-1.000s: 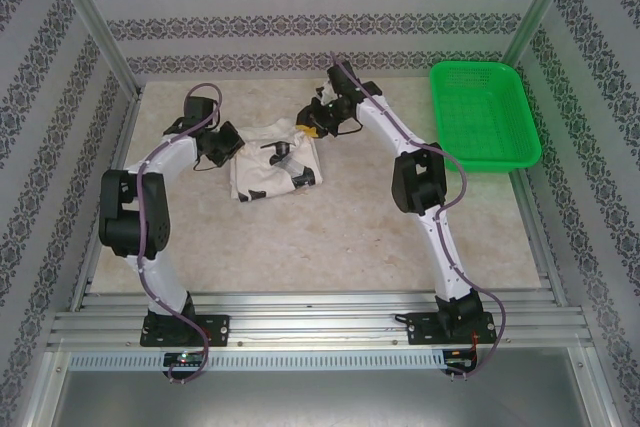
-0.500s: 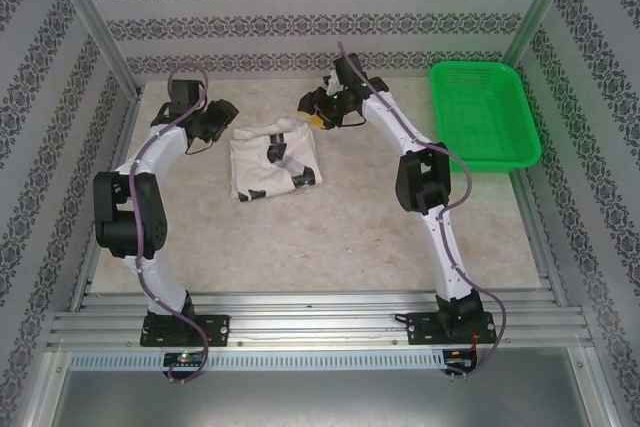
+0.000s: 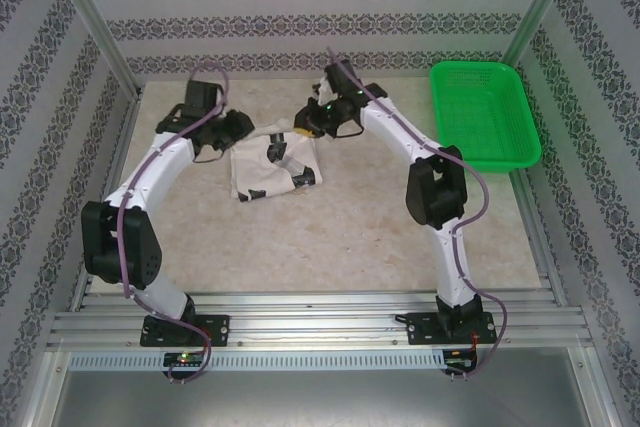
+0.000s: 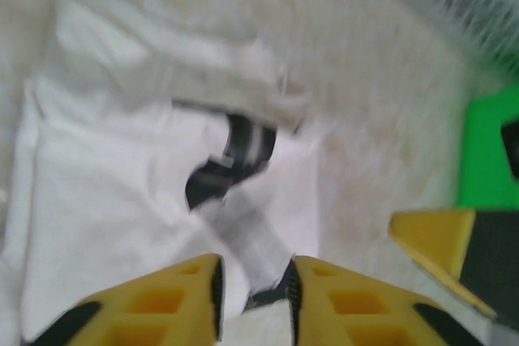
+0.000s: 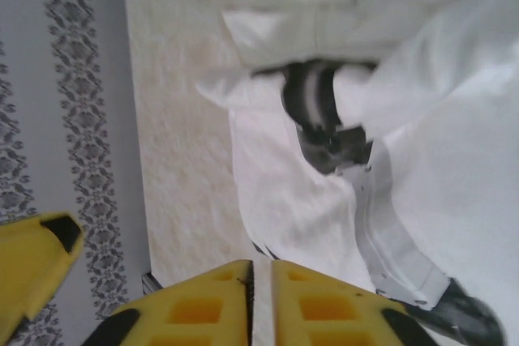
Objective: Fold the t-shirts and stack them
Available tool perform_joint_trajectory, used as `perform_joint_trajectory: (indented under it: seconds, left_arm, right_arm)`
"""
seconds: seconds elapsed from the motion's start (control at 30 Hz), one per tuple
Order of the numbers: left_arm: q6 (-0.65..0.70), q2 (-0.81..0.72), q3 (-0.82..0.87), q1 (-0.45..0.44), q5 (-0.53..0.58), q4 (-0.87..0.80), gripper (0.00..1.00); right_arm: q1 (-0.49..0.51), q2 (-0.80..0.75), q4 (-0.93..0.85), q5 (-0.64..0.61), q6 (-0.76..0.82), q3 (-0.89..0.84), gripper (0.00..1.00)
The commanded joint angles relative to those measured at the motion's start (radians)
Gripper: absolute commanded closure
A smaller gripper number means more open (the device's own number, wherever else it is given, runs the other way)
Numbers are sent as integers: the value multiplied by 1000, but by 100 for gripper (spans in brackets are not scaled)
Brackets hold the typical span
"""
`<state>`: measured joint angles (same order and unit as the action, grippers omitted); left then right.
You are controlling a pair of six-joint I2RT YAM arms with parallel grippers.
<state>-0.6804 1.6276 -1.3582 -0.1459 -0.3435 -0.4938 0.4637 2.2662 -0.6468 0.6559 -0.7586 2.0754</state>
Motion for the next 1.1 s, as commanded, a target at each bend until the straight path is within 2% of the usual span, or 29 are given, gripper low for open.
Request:
perform_joint_trajectory:
  seconds: [0.0,0.27,0.53,0.67,0.93,1.07]
  left_arm:
    - [-1,27,60,-21,-19,-41,80]
    - [-53,208,35,-41,-65,118,83]
    - [-68,365,-35,-7,-9,233,82]
    - [-74,417,-82,27,14,271,79]
    - [-74,493,-125,81,63,337,72]
    - [-53,536,-183,98,75,309,72]
  right_arm:
    - [9,46,84,19,-44,-34,90]
    - [11,215,105,28,-78,110,92]
    - [-35,350,168,10,-146,239,91]
    - [-61,403,240,2,-207,282,87]
    - [-89,529,257,1,-286,410,82]
    - [-100,542,291,16,-317,458,68]
